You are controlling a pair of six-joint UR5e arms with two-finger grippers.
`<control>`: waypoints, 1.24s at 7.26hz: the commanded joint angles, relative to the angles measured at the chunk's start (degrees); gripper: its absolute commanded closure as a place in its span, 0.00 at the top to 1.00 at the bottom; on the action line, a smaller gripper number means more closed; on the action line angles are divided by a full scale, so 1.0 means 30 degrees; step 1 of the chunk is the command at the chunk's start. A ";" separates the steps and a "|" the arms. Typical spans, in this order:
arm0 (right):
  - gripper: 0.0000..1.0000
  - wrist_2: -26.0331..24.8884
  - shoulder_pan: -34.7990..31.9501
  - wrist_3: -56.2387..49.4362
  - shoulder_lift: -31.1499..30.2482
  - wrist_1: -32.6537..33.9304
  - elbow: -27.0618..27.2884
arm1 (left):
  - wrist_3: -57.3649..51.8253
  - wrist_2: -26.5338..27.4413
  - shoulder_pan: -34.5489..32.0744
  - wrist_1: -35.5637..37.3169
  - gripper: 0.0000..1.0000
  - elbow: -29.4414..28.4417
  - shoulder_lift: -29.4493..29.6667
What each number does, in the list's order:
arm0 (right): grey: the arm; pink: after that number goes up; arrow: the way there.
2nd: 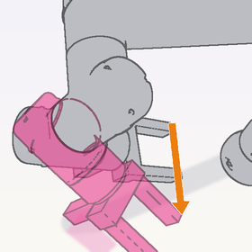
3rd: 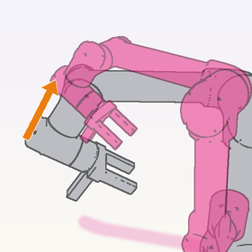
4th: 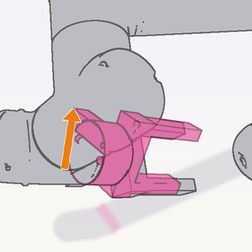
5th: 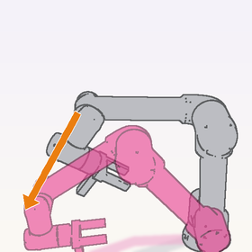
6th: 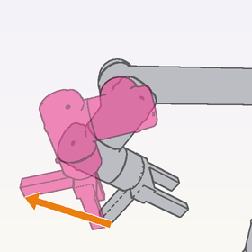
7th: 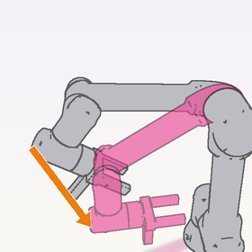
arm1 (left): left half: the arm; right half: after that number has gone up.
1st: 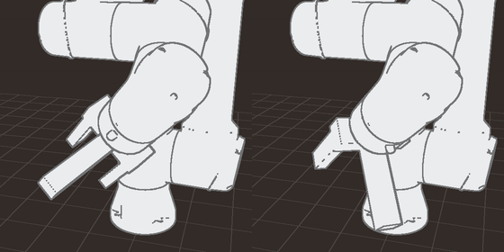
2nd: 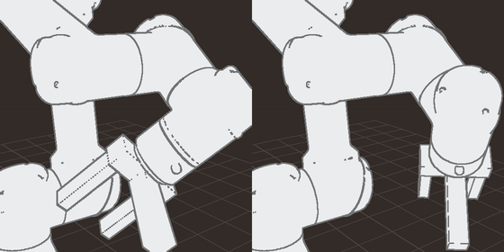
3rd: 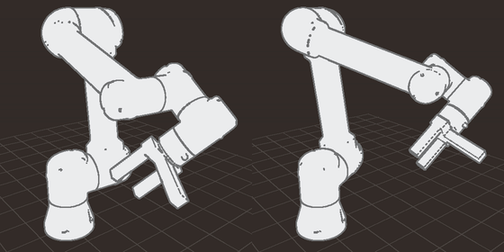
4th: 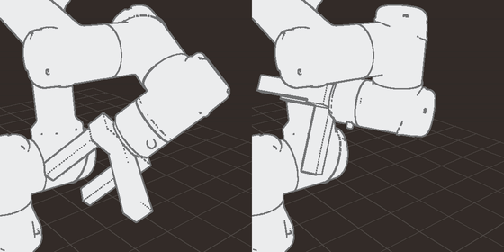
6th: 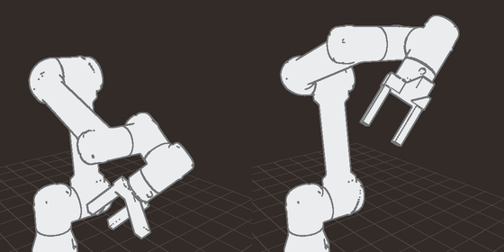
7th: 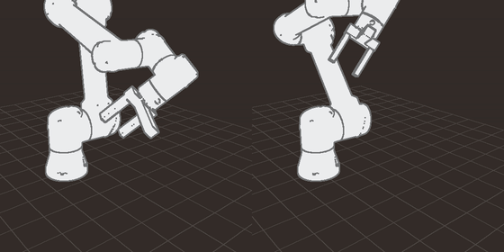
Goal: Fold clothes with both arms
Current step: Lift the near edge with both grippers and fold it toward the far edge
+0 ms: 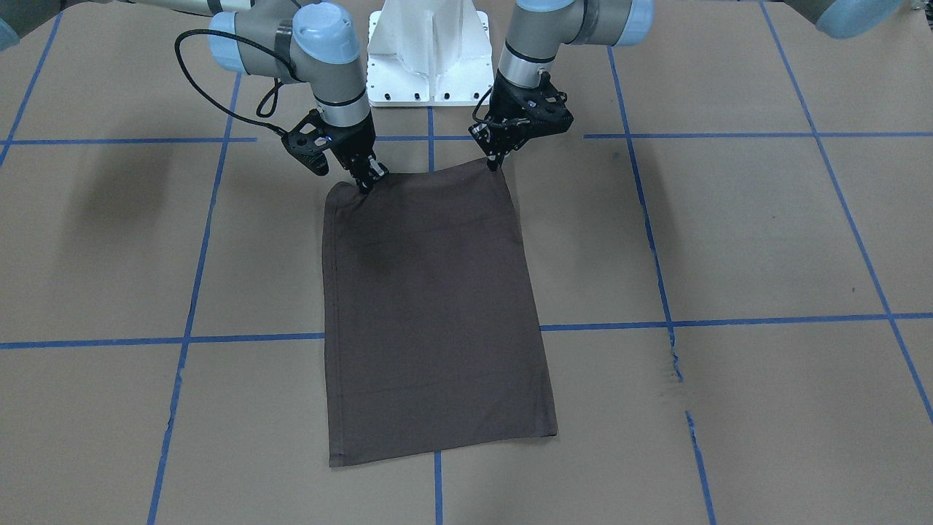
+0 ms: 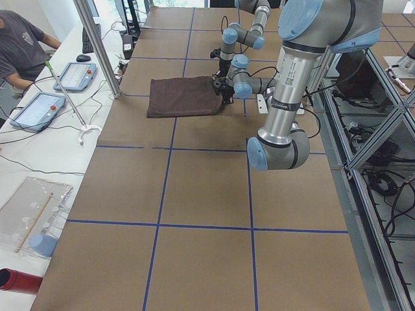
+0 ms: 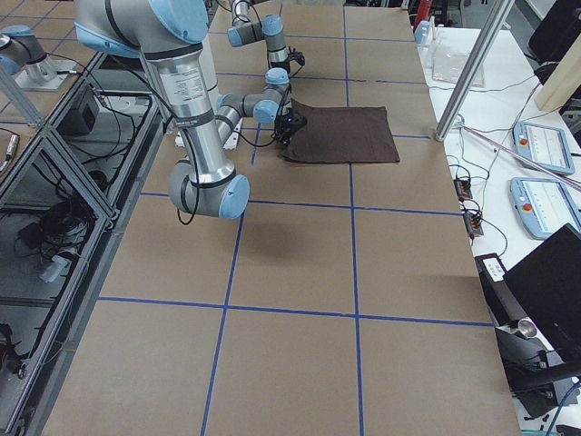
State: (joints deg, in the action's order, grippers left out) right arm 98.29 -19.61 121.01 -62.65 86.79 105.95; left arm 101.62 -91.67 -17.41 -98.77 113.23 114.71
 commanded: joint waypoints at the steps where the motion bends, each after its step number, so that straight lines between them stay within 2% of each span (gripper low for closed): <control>1: 0.00 0.0281 0.0995 0.0034 -0.0818 0.0101 0.2490 | 0.0110 -0.0001 0.1136 0.0725 0.00 0.1622 -0.0788; 2: 0.00 0.1009 0.1405 0.0063 -0.1491 0.0102 0.3722 | 0.0169 -0.0001 0.1783 0.0871 0.00 0.2732 -0.1578; 3: 0.00 0.1161 0.1583 0.0121 -0.1527 0.0102 0.3734 | 0.0141 -0.0262 0.2079 0.2496 0.00 0.3874 -0.1731; 5: 0.00 0.1017 0.1238 0.0064 -0.1381 -0.0044 0.3355 | 0.0054 -0.1811 0.2199 0.2777 0.00 0.4063 -0.1181; 6: 0.00 0.1074 0.0364 -0.0024 -0.1178 -0.0132 0.3325 | -0.0005 -0.1759 0.1736 0.2777 0.00 0.4033 -0.0770; 7: 0.00 0.1191 -0.1008 -0.0111 -0.0712 -0.0104 0.3208 | -0.0064 -0.1874 0.0252 0.2806 0.00 0.3945 -0.0273; 8: 0.00 0.2120 -0.2501 -0.0373 0.0105 -0.0103 0.2366 | -0.1196 -0.2514 -0.1561 0.2864 0.00 0.3451 0.0138; 9: 0.00 0.3434 -0.4053 -0.0811 0.1418 -0.0132 0.0675 | -0.1961 -0.3477 -0.3204 0.2661 0.00 0.2228 0.0519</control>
State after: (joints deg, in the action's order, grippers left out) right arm 104.61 -26.11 119.88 -62.42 86.47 112.77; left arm 98.61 -99.20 -20.95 -90.39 123.23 114.76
